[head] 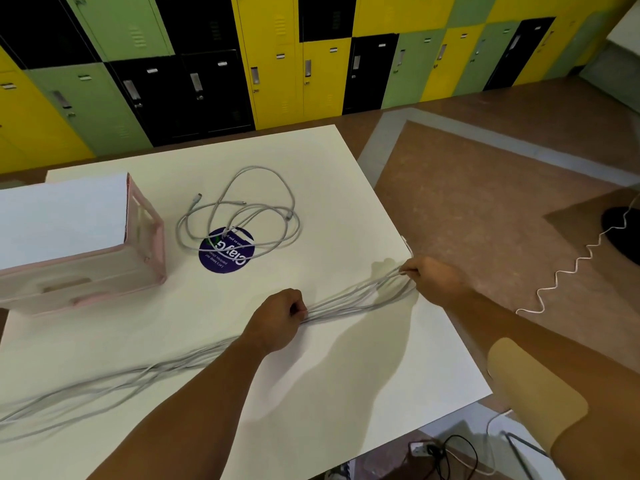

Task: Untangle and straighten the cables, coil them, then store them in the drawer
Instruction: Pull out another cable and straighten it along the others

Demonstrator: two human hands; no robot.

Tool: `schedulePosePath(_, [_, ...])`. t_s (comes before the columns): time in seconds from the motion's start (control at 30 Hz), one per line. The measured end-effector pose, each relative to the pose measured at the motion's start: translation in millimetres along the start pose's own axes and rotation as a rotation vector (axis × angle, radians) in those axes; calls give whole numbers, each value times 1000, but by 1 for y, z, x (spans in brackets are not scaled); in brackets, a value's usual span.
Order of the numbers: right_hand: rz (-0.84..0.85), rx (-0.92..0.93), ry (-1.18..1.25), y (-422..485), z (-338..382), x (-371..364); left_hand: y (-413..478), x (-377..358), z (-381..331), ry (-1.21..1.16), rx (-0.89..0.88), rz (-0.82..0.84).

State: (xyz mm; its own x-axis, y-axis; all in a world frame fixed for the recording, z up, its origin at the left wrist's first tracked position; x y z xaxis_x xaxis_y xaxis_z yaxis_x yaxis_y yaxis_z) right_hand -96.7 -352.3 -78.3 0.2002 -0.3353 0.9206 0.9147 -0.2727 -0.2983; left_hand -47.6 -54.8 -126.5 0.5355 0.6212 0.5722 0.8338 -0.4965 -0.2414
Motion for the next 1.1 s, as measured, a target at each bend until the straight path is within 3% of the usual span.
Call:
schedulePosePath(0.2, [3, -5, -47, 15, -20, 6, 2, -1, 5, 53, 11, 1])
schedulePosePath(0.47, [-101, 73, -318, 25, -23, 9, 2, -4, 9, 84, -18, -9])
schedulePosePath(0.63, [-127, -24, -263, 30, -38, 14, 2, -5, 7, 128, -30, -6])
schedulePosePath(0.8, [-158, 57, -221, 36, -32, 15, 3, -5, 6, 149, -30, -8])
schedulePosePath(1.1, [-133, -60, -95, 43, -48, -6, -1, -4, 6, 87, -32, 8])
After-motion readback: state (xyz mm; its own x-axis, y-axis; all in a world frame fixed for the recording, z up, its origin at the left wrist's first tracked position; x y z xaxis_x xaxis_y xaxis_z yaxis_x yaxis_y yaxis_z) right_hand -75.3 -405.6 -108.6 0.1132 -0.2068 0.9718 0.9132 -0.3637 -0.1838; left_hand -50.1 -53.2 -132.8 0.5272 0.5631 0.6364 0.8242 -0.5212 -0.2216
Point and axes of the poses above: each hand's wrist, its own y-axis towards the middle knuckle, its own x-axis out of the back of the hand, z = x × y, the point moved 9 cm from there along y, towards the middle knuckle, and after that the axes turned 8 degrees about -y, right-handed, at the moved point
